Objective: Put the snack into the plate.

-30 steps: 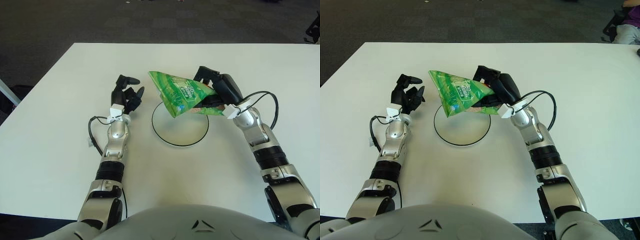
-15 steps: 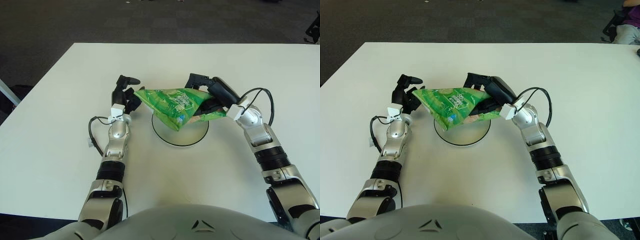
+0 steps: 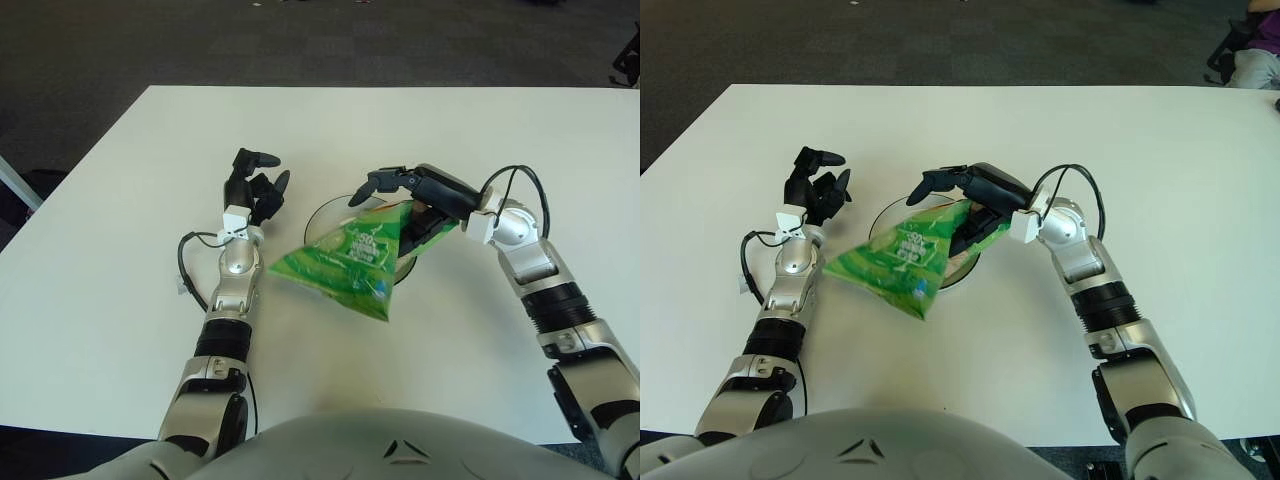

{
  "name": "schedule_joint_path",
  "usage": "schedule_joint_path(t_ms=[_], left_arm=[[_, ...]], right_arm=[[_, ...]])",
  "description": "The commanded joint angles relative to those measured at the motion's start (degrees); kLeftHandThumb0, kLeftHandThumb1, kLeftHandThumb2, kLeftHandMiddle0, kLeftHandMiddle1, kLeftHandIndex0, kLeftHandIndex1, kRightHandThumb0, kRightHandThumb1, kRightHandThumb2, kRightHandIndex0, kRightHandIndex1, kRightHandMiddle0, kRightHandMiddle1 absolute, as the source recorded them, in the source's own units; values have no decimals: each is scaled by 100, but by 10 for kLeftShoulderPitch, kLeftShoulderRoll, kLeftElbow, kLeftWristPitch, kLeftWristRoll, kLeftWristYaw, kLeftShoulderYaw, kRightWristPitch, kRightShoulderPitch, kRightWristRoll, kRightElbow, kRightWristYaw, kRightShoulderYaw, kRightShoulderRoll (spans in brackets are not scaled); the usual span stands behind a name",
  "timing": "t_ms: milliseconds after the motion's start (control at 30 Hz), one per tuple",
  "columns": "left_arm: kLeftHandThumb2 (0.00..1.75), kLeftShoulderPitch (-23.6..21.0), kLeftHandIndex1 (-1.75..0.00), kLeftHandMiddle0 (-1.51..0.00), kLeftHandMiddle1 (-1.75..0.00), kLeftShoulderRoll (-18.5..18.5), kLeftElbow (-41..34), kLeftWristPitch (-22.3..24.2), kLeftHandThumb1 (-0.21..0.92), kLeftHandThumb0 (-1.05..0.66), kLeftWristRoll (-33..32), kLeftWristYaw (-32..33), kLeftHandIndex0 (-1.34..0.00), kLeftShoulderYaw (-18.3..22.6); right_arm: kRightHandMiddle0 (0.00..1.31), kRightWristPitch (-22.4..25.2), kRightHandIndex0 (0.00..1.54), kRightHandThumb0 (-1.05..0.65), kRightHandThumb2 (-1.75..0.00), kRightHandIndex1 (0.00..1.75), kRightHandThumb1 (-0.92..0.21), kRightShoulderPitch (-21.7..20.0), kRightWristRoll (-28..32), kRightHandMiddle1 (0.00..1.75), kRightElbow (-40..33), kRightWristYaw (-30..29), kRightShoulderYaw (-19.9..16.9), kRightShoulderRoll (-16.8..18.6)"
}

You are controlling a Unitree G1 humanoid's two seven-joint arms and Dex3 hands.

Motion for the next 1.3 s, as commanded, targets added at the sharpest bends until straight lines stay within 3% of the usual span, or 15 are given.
schedule_joint_path(t_ms=[0, 667, 900, 1267], left_arm=[[24, -9, -144, -95, -175, 0, 7, -3, 92, -36, 4, 5, -50, 0], [25, -12, -144, -96, -175, 0, 12, -7, 91, -36, 4, 5, -50, 0], [26, -12, -144, -96, -175, 0, 16, -9, 91, -36, 4, 5, -50, 0], [26, -11, -144, -96, -175, -2, 14, -10, 91, -36, 3, 4, -51, -1]], right_arm=[[35, 26, 20, -52, -1, 1, -88, -13, 14, 2, -27, 27, -5, -16], [27, 70, 1, -75, -15, 0, -92, -24, 35, 0, -29, 88, -19, -36], [21, 82, 0, -79, -11, 0, -92, -31, 43, 0, -22, 100, -25, -40], [13, 113, 0, -82, -6, 0, -92, -32, -18, 0, -42, 75, -25, -45]])
